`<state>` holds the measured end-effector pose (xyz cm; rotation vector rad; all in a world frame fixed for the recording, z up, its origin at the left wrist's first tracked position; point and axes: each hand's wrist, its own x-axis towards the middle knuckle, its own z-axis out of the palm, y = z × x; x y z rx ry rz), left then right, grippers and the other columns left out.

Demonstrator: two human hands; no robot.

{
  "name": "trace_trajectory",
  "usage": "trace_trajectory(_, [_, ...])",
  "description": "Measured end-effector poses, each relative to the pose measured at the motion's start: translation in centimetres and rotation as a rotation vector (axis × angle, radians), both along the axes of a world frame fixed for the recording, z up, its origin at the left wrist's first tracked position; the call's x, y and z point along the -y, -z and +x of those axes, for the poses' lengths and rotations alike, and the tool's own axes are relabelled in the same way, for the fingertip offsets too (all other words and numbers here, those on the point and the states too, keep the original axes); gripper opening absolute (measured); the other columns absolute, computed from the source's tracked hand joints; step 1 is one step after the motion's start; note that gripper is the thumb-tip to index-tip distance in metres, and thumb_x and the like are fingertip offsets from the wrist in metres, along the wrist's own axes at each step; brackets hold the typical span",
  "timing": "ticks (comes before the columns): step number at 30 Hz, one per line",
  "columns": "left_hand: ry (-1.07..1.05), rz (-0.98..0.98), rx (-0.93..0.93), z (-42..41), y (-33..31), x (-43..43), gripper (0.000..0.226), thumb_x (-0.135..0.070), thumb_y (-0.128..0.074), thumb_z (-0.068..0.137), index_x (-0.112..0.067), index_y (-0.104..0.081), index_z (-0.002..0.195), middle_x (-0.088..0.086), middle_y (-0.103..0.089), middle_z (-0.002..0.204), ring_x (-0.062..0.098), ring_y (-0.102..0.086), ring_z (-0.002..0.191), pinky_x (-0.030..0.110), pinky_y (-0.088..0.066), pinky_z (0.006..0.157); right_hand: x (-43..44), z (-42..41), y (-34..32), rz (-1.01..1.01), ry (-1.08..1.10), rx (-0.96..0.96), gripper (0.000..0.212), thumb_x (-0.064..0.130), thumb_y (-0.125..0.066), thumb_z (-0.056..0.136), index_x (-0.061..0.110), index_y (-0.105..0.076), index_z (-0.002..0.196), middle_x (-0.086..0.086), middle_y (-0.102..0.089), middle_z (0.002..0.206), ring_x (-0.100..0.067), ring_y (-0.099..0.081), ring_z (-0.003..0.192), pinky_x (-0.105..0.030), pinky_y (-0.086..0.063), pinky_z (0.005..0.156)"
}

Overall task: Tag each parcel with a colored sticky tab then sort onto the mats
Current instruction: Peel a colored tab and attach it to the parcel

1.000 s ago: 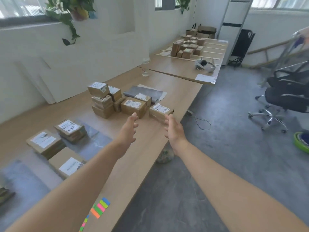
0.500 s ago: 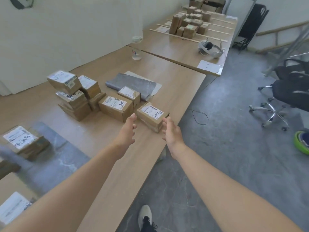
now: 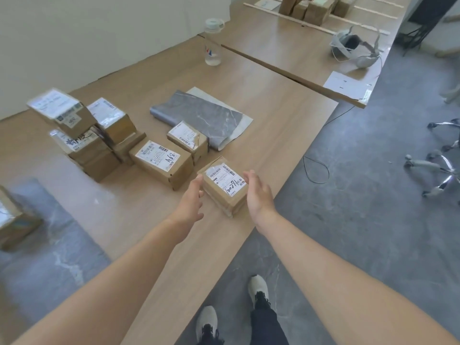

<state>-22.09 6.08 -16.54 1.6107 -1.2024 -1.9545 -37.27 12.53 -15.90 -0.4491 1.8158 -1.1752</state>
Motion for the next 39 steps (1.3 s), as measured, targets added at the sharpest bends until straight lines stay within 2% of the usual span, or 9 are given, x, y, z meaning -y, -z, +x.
trace_trajectory(3, [-0.081, 0.020, 0.026, -1.8, 1.7, 1.3, 0.063, -0.063, -0.031, 0.100, -0.031, -0.034, 0.154, 0.004, -0.036, 0.157, 0.027, -0.034, 0.145, 0.051, -0.034, 0.116, 2.4, -2.7, 2.2, 0.033, -0.057, -0.083, 0.044, 0.036, -0.034, 0.110, 0.008, -0.065, 0.122, 0.017, -0.065, 0.108, 0.001, -0.063, 0.103, -0.019, -0.041, 0.078])
trace_trajectory(5, [-0.147, 0.039, 0.041, -2.8, 2.9, 1.8, 0.062, -0.063, -0.032, 0.099, -0.032, -0.036, 0.153, 0.004, -0.036, 0.157, 0.027, -0.035, 0.144, 0.052, -0.035, 0.115, 4.1, -3.8, 3.2, 0.064, -0.122, -0.118, 0.045, 0.040, -0.034, 0.109, 0.011, -0.065, 0.126, 0.014, -0.061, 0.104, -0.011, -0.056, 0.109, -0.025, -0.035, 0.090])
trace_trajectory(9, [-0.215, 0.064, 0.070, -4.4, 5.6, 2.0, 0.064, -0.063, -0.031, 0.100, -0.028, -0.036, 0.153, 0.004, -0.036, 0.157, 0.028, -0.036, 0.143, 0.051, -0.037, 0.114, 6.7, -5.6, 6.2, 0.113, -0.216, -0.221, 0.042, 0.047, -0.033, 0.104, 0.023, -0.067, 0.107, -0.003, -0.063, 0.118, -0.025, -0.054, 0.118, -0.044, -0.038, 0.109])
trace_trajectory(14, [-0.304, 0.132, 0.093, -5.6, 8.0, 1.6, 0.069, -0.065, -0.032, 0.099, -0.021, -0.041, 0.151, 0.002, -0.041, 0.153, 0.026, -0.041, 0.138, 0.050, -0.039, 0.112, 8.1, -7.0, 8.5, 0.186, -0.358, -0.224, 0.047, 0.045, -0.031, 0.105, 0.013, -0.065, 0.100, -0.004, -0.065, 0.102, -0.027, -0.056, 0.102, -0.035, -0.037, 0.086])
trace_trajectory(18, [-0.333, 0.160, 0.058, -6.2, 8.4, 1.4, 0.055, -0.066, -0.028, 0.099, -0.032, -0.050, 0.137, -0.006, -0.050, 0.139, 0.029, -0.047, 0.128, 0.052, -0.039, 0.111, 8.8, -7.3, 8.9, 0.209, -0.413, -0.257, 0.046, 0.042, -0.033, 0.103, 0.014, -0.057, 0.075, -0.003, -0.060, 0.079, -0.027, -0.054, 0.081, -0.037, -0.040, 0.074])
trace_trajectory(23, [-0.353, 0.133, 0.061, -6.1, 6.4, 1.3, 0.036, -0.067, -0.026, 0.099, -0.047, -0.056, 0.104, -0.019, -0.058, 0.118, 0.027, -0.058, 0.115, 0.050, -0.044, 0.107, 8.8, -6.7, 8.0, 0.157, -0.396, -0.268, 0.041, 0.041, -0.035, 0.099, 0.014, -0.055, 0.076, -0.003, -0.062, 0.078, -0.023, -0.052, 0.073, -0.037, -0.041, 0.068])
trace_trajectory(30, [-0.406, 0.015, 0.049, -4.9, 1.4, 1.7, 0.054, -0.068, -0.031, 0.096, -0.033, -0.061, 0.125, -0.006, -0.064, 0.123, 0.025, -0.066, 0.102, 0.039, -0.052, 0.089, 9.1, -5.9, 2.6, 0.013, -0.320, -0.289, 0.035, 0.042, -0.039, 0.096, 0.013, -0.054, 0.082, -0.004, -0.063, 0.085, -0.019, -0.053, 0.073, -0.037, -0.041, 0.068])
trace_trajectory(34, [-0.442, -0.086, 0.014, -4.0, -2.8, 1.9, 0.049, -0.062, -0.027, 0.100, -0.035, -0.065, 0.115, -0.012, -0.075, 0.087, 0.019, -0.067, 0.089, 0.036, -0.049, 0.083, 9.4, -4.8, -1.6, -0.069, -0.312, -0.237, 0.039, 0.046, -0.039, 0.093, 0.012, -0.058, 0.087, -0.002, -0.064, 0.086, -0.022, -0.055, 0.078, -0.039, -0.046, 0.075])
trace_trajectory(39, [-0.459, -0.192, -0.044, -2.3, -8.3, 1.5, 0.056, -0.066, -0.032, 0.098, -0.029, -0.059, 0.129, 0.001, -0.065, 0.124, 0.027, -0.069, 0.100, 0.036, -0.055, 0.084, 9.4, -3.8, -7.2, -0.163, -0.342, -0.235, 0.033, 0.040, -0.038, 0.097, 0.012, -0.050, 0.084, 0.000, -0.055, 0.079, -0.022, -0.048, 0.073, -0.038, -0.040, 0.070])
